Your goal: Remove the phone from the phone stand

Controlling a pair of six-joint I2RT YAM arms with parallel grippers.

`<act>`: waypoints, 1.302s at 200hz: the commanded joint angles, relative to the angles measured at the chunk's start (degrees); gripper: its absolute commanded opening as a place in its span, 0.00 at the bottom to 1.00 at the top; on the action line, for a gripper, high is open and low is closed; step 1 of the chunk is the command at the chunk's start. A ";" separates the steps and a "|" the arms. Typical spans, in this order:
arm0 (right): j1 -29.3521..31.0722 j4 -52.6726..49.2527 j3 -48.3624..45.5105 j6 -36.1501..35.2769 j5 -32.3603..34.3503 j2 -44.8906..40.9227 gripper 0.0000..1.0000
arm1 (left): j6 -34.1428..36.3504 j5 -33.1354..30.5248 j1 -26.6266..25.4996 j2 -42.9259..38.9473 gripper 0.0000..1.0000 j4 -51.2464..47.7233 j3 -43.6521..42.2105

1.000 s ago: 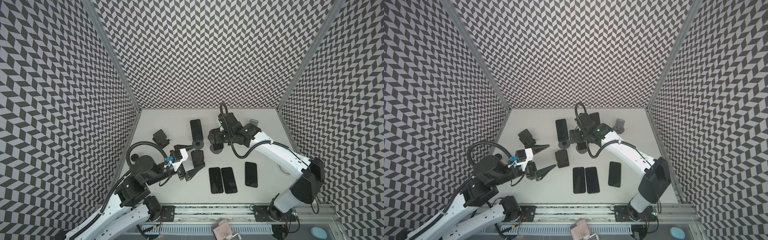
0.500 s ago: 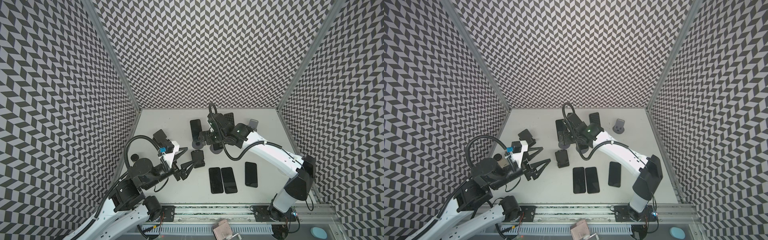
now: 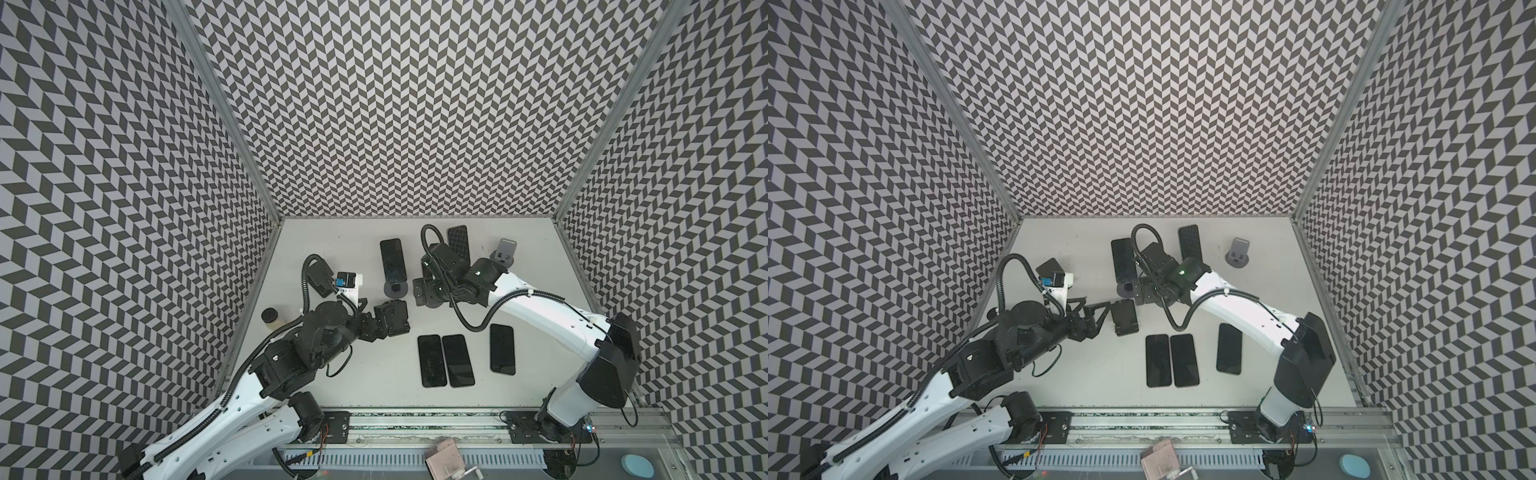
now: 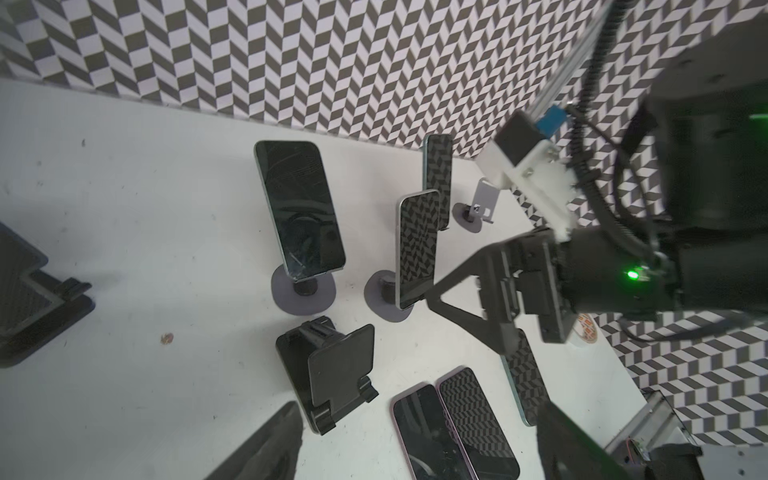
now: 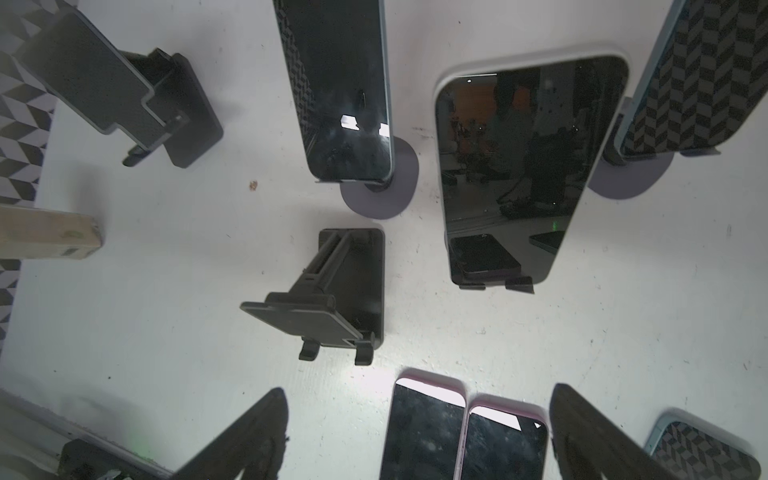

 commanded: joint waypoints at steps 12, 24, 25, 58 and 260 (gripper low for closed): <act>-1.23 3.23 -2.94 0.52 1.24 -5.47 0.96 | -6.08 -6.38 -2.17 3.98 0.91 2.42 -2.20; -1.63 3.38 -3.65 0.03 1.51 -6.26 0.96 | -7.08 -7.31 -3.60 5.67 0.91 4.00 -3.09; -1.66 3.42 -3.66 0.04 1.42 -6.34 0.96 | -7.17 -7.41 -3.76 5.81 0.91 4.07 -3.18; -3.56 4.96 -6.03 -1.09 0.42 -8.94 0.97 | -11.68 -13.26 -7.89 10.52 0.96 6.76 -6.01; -6.35 8.76 -14.64 -3.00 -1.87 -18.91 0.98 | -12.10 -12.61 -2.86 34.47 1.00 15.88 -1.83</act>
